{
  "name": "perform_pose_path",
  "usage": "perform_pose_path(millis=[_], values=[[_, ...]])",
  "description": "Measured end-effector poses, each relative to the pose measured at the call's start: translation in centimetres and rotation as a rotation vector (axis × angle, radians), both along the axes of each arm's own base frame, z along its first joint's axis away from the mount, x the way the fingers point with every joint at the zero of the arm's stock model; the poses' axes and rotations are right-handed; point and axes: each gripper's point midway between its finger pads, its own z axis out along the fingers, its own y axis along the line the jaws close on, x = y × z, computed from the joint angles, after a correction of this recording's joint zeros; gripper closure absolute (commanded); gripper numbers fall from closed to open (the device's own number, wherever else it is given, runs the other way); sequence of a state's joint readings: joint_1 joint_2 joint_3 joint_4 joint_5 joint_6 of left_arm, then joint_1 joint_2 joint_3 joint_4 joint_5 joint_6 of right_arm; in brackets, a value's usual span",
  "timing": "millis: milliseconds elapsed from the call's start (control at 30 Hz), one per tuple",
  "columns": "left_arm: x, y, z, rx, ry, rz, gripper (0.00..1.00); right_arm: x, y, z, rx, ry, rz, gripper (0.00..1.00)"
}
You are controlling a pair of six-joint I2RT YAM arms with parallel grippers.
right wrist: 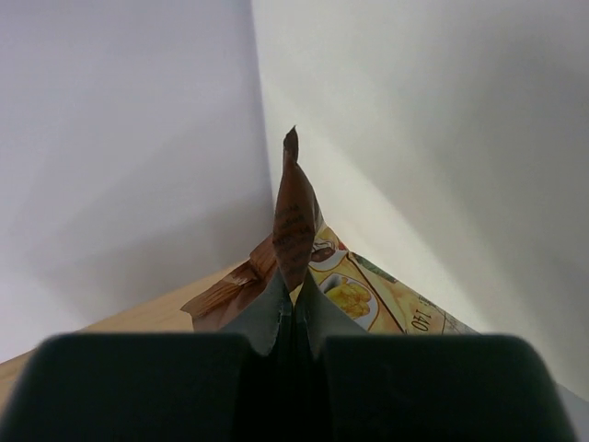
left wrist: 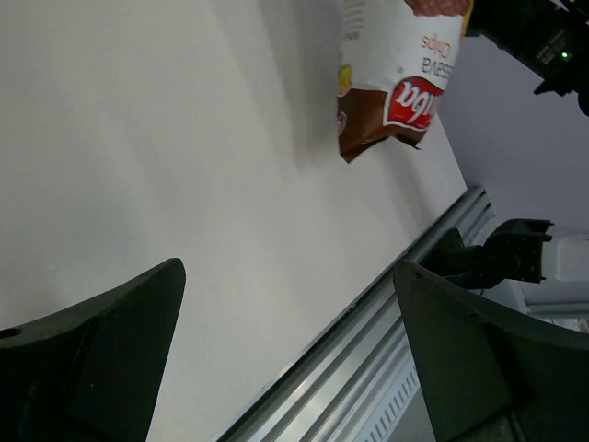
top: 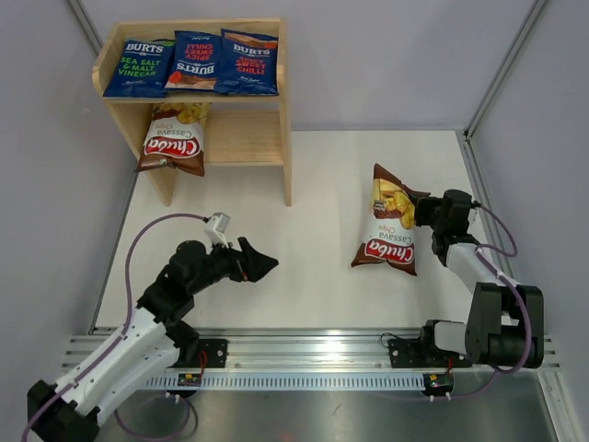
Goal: Place and organize the chips bags onto the shelf
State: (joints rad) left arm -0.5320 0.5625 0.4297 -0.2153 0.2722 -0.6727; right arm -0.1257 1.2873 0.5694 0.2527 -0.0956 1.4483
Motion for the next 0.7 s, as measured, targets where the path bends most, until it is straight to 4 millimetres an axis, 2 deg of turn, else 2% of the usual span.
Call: perform_pose_path(millis=[133,267,333,467,633,700], values=[[-0.5,-4.5,0.0,-0.068,-0.074,-0.103,0.01,0.5,3.7,2.3,0.051,-0.035,-0.013,1.0],[0.8,-7.7,1.1,-0.115,-0.166,-0.122,0.01,0.0,8.0,4.0,0.109,-0.069,-0.004,1.0],[2.1,-8.5,1.1,-0.13,-0.199,-0.099,0.01,-0.6,10.3,4.4,0.144,-0.076,0.013,1.0],[3.7,-9.3,0.8,-0.159,-0.241,-0.065,0.01,-1.6,13.2,5.2,0.194,-0.091,0.036,1.0],[3.9,-9.6,-0.3,-0.194,-0.263,-0.06,0.01,-2.4,14.6,6.6,0.238,-0.128,0.039,1.0],[3.7,-10.0,-0.1,-0.215,-0.28,-0.077,0.01,-2.7,15.2,7.2,0.254,-0.145,0.045,1.0]])
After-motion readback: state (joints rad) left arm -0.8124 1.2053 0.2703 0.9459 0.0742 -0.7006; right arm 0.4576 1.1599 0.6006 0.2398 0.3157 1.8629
